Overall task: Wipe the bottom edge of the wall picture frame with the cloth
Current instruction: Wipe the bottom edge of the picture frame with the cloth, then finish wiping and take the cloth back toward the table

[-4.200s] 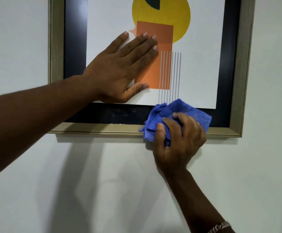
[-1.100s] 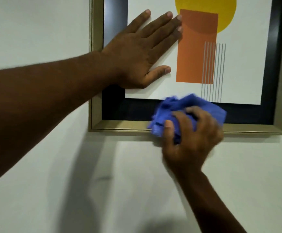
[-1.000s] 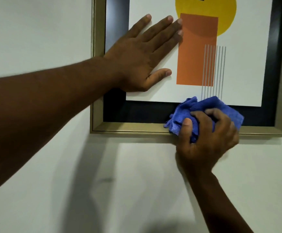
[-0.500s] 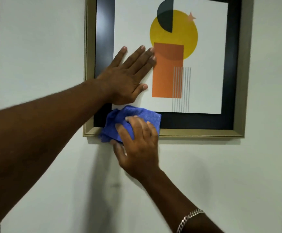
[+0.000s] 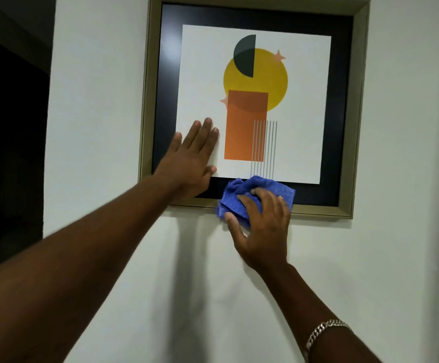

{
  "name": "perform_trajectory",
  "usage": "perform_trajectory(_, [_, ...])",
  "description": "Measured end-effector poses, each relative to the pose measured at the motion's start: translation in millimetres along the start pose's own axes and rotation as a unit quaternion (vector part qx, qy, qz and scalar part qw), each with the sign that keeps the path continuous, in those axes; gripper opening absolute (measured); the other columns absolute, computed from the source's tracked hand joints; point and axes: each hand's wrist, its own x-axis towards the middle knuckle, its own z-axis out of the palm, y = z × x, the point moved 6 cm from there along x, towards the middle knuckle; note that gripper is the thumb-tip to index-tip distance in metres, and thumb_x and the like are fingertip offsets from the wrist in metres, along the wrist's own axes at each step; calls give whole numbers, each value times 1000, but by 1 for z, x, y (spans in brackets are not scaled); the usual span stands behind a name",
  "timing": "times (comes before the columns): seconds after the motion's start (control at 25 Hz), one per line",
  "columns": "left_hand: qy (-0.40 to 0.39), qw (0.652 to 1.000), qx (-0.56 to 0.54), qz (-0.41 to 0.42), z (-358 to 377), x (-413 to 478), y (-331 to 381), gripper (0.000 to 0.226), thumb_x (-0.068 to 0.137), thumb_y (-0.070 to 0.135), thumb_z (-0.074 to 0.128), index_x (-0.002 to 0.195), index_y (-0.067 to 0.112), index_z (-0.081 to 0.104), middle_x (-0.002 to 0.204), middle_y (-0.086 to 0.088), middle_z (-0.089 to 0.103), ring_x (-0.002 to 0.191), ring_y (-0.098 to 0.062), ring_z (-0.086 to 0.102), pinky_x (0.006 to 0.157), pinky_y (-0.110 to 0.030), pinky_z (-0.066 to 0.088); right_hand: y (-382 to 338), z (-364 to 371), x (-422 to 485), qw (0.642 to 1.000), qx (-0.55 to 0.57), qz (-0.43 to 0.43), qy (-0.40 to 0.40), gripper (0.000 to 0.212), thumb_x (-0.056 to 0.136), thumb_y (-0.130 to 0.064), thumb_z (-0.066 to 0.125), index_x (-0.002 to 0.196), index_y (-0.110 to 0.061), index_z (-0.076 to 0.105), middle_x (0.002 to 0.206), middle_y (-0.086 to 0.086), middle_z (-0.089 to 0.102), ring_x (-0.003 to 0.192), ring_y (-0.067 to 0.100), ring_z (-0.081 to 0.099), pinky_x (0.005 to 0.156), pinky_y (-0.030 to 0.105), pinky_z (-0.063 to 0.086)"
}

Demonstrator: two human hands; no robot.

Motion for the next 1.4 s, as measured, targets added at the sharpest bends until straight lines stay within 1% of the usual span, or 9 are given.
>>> perform_trajectory(0.2, [23, 986, -136, -94, 30, -59, 63, 74, 92, 47, 22, 155, 9, 11, 166, -9, -3, 153, -22, -6, 125, -41, 4, 16, -19, 18, 975, 214, 58, -23, 26, 85, -27, 48, 94, -18, 71, 110, -1, 66, 111, 14, 56, 103, 52, 44])
perform_trajectory(0.32, [49, 974, -147, -165, 35, -59, 85, 59, 96, 39, 35, 145, 5, 36, 165, -14, 6, 153, -29, -2, 124, -45, 5, 25, -26, 21, 947, 305, 96, -7, 14, 81, -10, 58, 76, -11, 71, 100, 4, 73, 105, 16, 63, 102, 47, 50])
perform_trajectory(0.48, [116, 934, -190, -280, 36, -58, 91, 36, 93, 25, 53, 120, 2, 54, 161, -19, 16, 151, -37, 6, 121, -53, 16, 45, -40, 3, 938, 301, 168, 43, 16, 82, 2, 68, 83, -12, 75, 117, 8, 71, 124, 19, 57, 108, 22, 42])
perform_trajectory(0.68, [189, 907, -251, -282, 38, -62, 102, 26, 89, 12, 57, 111, -1, 54, 128, -20, 54, 133, -36, 40, 109, -52, 40, 46, -46, -9, 958, 235, 163, -1, 14, 83, -4, 69, 89, -16, 73, 129, 3, 62, 127, 20, 48, 105, 30, 41])
perform_trajectory(0.84, [242, 854, -377, -265, 37, -77, 124, 13, 88, 3, 56, 101, 4, 53, 105, -15, 58, 91, -17, 49, 76, -13, 48, 52, -67, -27, 942, 254, 213, 50, 32, 83, -6, 71, 114, -11, 65, 134, 9, 55, 128, 21, 48, 107, 16, 38])
perform_trajectory(0.96, [261, 809, -472, -232, 43, -99, 157, 16, 86, -3, 58, 94, 10, 54, 85, 2, 61, 78, -13, 58, 70, -21, 52, 72, -82, -66, 914, 289, 271, 90, 45, 84, -10, 71, 127, -14, 56, 136, 7, 52, 127, 22, 51, 105, 40, 50])
perform_trajectory(1.04, [221, 785, -527, -240, 67, -121, 184, 22, 85, -5, 58, 89, 15, 51, 76, 12, 56, 68, -5, 55, 63, -18, 49, 96, -91, -106, 876, 327, 348, 65, 51, 87, -15, 69, 133, -23, 49, 138, -4, 51, 122, 14, 55, 100, 39, 52])
perform_trajectory(1.2, [73, 708, -615, -339, 160, -193, 248, 18, 82, -6, 59, 87, 10, 52, 71, 5, 55, 63, -12, 50, 58, -20, 45, 154, -102, -223, 773, 377, 506, -57, 62, 90, -9, 68, 141, -27, 40, 127, -3, 60, 106, 1, 64, 82, 21, 58])
perform_trajectory(1.4, [-180, 661, -564, -461, 307, -358, 371, 17, 78, -1, 63, 81, 15, 56, 72, 1, 62, 67, -18, 58, 63, -21, 51, 220, -126, -450, 723, 190, 630, -213, 64, 84, -10, 73, 138, -23, 42, 108, -5, 62, 100, 15, 64, 91, 38, 56])
